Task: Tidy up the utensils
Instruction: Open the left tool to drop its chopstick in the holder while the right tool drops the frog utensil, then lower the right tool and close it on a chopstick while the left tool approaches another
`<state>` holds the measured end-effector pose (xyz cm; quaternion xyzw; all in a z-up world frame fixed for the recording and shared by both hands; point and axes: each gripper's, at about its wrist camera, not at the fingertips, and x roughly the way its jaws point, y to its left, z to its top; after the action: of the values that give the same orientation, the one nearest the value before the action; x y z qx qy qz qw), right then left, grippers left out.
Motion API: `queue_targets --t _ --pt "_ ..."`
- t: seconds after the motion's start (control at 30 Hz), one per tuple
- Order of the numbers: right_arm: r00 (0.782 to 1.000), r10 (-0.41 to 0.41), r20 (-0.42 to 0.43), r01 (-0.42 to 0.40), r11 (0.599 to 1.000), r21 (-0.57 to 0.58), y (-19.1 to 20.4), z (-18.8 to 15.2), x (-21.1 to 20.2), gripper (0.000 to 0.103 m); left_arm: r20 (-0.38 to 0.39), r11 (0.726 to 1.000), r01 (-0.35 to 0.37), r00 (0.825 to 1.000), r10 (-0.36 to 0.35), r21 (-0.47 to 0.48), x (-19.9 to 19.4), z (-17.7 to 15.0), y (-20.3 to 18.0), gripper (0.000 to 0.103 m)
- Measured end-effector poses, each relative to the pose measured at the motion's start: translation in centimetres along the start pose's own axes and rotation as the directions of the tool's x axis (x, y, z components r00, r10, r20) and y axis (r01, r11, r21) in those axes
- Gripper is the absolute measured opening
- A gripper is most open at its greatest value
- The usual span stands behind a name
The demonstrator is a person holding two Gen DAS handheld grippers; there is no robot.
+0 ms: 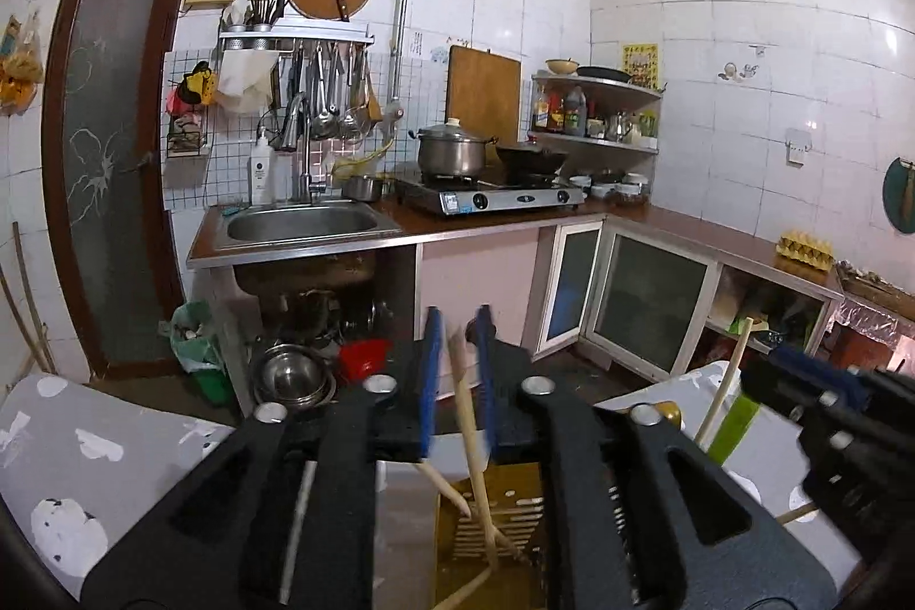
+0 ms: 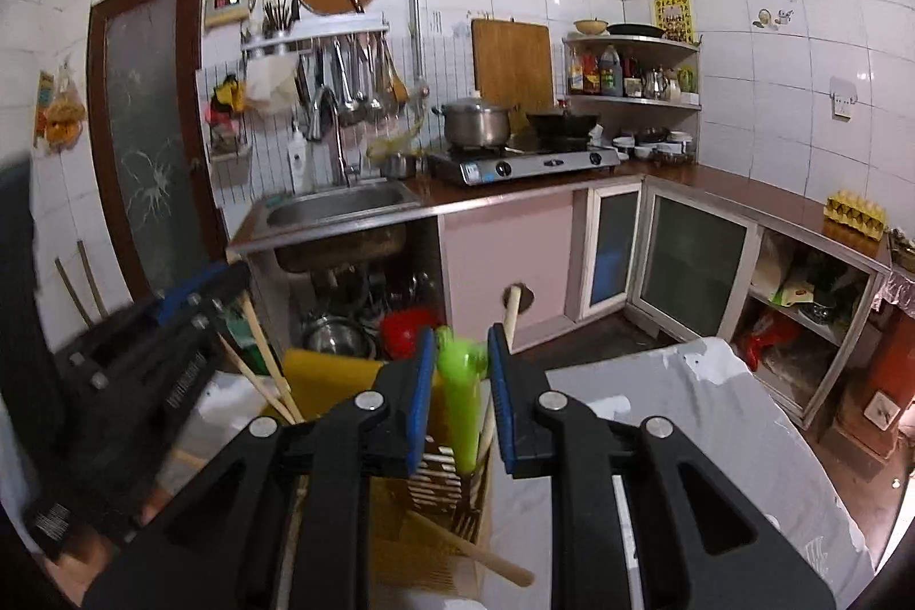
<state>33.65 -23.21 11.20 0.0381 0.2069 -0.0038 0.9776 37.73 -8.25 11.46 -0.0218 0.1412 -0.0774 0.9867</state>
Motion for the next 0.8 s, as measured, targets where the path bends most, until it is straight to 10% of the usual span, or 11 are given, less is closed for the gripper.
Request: queue_targets --t 0.13,0.33,0.8 --pt "0.999 -0.025 -0.022 0.026 1.0 0.011 -0.6 0.5 -0.9 0.053 0.03 1.0 -0.023 0.999 0.023 0.012 -3.1 1.7 0.8 0.07" --pt "0.998 -0.059 -0.019 0.059 0.998 0.003 -1.2 0.8 -3.7 0.062 0.049 1.0 -0.018 0.999 0.018 -0.005 -8.8 3.1 2.9 0.097" --pt "0.991 -0.069 -0.116 0.072 0.997 0.02 -0.8 -7.0 -7.8 0.066 -0.218 0.998 -0.055 0.974 0.062 0.037 -12.2 -4.2 6.4 0.098"
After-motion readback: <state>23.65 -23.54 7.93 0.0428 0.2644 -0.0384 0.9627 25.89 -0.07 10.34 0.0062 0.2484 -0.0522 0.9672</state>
